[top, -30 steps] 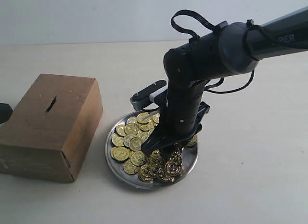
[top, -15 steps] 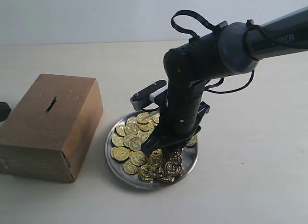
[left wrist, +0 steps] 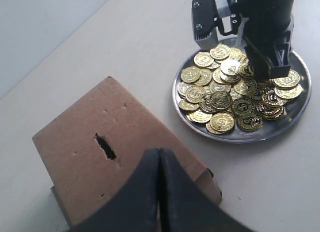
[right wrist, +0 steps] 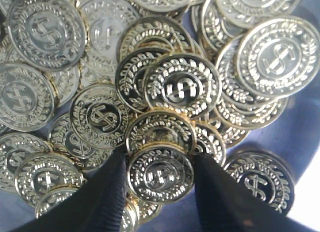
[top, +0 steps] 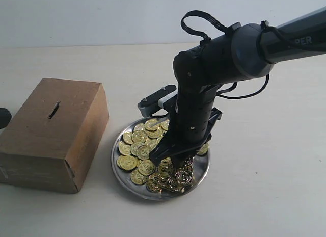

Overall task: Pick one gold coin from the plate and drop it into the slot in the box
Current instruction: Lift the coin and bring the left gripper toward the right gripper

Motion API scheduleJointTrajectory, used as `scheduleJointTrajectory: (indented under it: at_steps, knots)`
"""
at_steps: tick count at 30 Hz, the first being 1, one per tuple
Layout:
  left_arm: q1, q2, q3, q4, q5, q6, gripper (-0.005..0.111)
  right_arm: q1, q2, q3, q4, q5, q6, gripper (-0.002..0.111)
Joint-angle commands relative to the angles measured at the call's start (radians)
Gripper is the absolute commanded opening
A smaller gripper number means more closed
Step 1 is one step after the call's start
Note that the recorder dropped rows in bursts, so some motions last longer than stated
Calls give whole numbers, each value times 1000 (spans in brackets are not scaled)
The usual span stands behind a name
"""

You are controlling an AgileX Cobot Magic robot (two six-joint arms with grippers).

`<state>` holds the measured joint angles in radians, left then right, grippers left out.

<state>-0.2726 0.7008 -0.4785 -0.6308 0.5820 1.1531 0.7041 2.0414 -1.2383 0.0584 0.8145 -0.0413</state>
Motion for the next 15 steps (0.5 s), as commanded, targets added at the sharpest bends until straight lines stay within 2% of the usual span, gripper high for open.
scheduleJointTrajectory:
  at_steps: [1,9,12,15]
  knots:
    - [-9,-6,-10,-15,-4,22,0,-1,-18,2,-12,-6,-5,35]
    - [-15,-6,-10,-23,-4,196,0,-1,-120,2,-6,-5,-109,35]
    - [-62,-6,-8,-25,-11,306,1,-1,-176,2,29,29,-229,35]
    - [-114,-2,5,-23,-15,495,12,-1,-236,2,128,77,-367,35]
